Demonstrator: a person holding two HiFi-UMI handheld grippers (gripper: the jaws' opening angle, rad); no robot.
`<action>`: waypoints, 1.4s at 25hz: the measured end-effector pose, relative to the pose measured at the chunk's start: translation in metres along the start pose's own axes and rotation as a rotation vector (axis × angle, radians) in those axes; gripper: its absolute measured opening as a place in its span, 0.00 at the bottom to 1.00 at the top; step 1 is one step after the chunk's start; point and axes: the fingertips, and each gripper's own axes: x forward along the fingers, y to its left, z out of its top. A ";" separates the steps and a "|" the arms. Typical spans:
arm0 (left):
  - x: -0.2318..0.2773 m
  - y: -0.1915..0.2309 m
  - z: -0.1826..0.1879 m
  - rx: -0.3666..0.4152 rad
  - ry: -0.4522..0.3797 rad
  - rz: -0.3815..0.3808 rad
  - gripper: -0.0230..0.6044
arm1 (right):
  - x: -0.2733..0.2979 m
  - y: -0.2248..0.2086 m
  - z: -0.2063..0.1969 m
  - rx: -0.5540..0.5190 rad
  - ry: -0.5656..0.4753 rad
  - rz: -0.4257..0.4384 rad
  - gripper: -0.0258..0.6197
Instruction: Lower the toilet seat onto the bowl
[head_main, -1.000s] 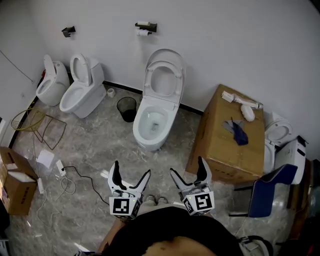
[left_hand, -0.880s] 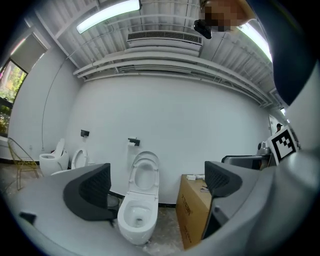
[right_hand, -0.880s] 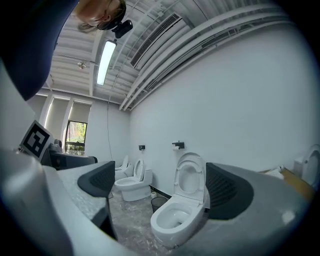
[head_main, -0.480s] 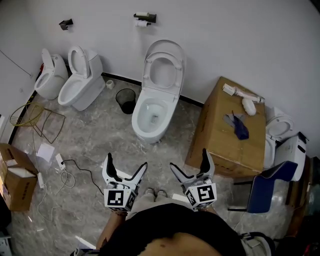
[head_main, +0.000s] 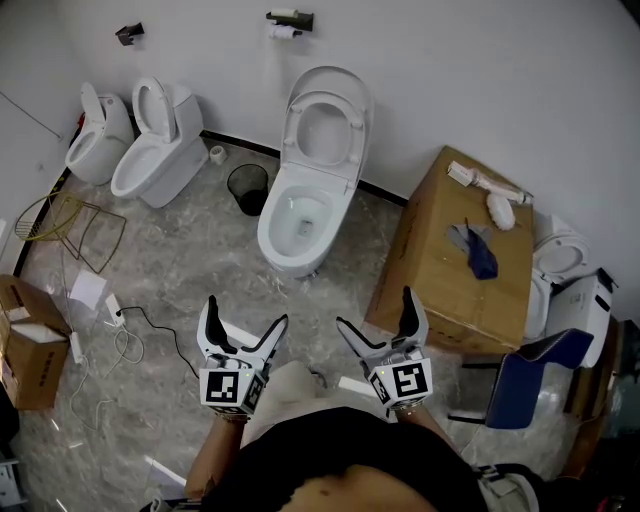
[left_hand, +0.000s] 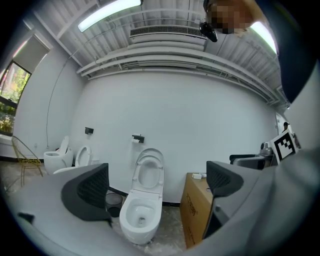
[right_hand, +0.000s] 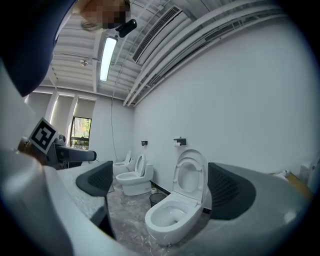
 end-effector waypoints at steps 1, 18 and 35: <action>0.003 0.000 0.002 0.006 -0.005 0.002 0.95 | 0.002 -0.004 0.000 -0.007 0.000 0.004 0.93; 0.113 0.040 0.010 0.022 -0.013 0.007 0.96 | 0.101 -0.068 0.003 -0.025 -0.013 -0.031 0.93; 0.339 0.120 0.031 0.047 0.031 -0.166 0.95 | 0.306 -0.173 0.002 -0.066 0.008 -0.117 0.93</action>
